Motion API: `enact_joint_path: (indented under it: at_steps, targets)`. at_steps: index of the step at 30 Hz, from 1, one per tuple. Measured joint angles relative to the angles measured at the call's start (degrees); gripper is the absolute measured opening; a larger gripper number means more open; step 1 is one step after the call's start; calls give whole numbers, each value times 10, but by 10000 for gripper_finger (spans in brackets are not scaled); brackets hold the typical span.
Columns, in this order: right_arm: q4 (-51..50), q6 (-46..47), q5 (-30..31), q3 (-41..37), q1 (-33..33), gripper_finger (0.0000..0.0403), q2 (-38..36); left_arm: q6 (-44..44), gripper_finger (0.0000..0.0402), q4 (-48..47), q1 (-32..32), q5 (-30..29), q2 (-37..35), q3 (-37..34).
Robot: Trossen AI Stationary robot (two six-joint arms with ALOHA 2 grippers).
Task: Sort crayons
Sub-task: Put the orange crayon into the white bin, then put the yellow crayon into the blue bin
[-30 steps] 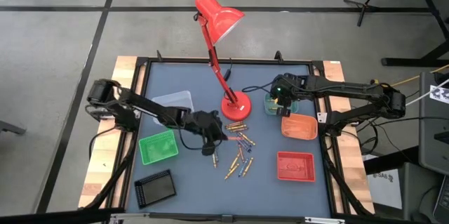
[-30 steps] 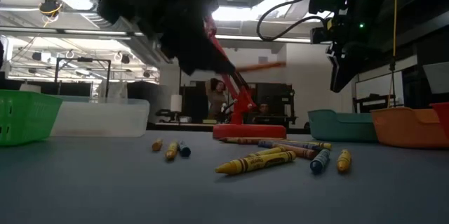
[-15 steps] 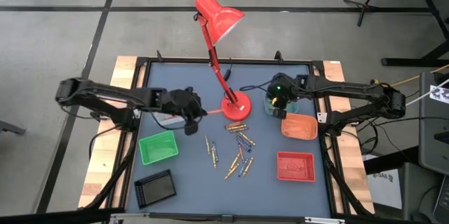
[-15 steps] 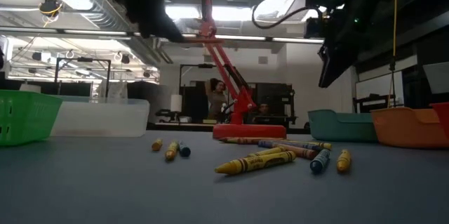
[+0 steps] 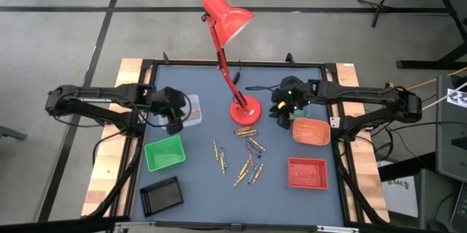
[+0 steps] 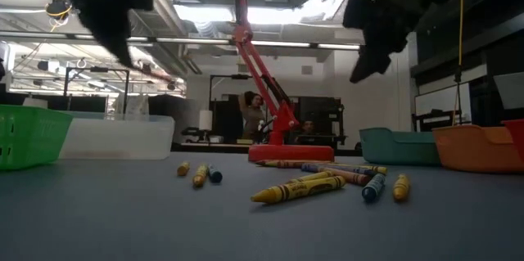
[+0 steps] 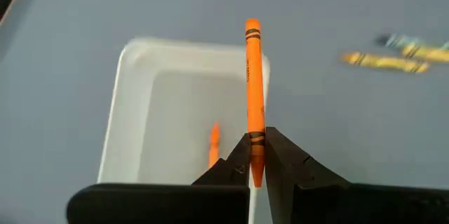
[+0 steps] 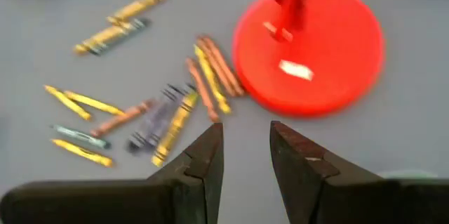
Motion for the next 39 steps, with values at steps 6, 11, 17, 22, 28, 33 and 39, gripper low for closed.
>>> enact_joint_path:
  at_steps: [6,11,17,22,28,33,39]
  targets:
    - [82,35,55,0,68,115,11,0,7,-78,9,0,0,0]
    - [103,79,107,0,116,115,37,0,7,-119,9,0,1,0]
    - [102,130,149,0,159,115,80,0,28,-134,9,-21,1,0]
    - [101,156,162,0,181,115,111,-2,57,-131,9,-40,1,0]
    - [101,198,167,0,190,115,136,-15,100,-127,9,-40,1,0]
    - [100,216,165,0,197,115,161,-16,121,-114,9,-39,1,0]
    - [101,217,162,0,209,115,189,-16,126,-76,9,-38,1,0]
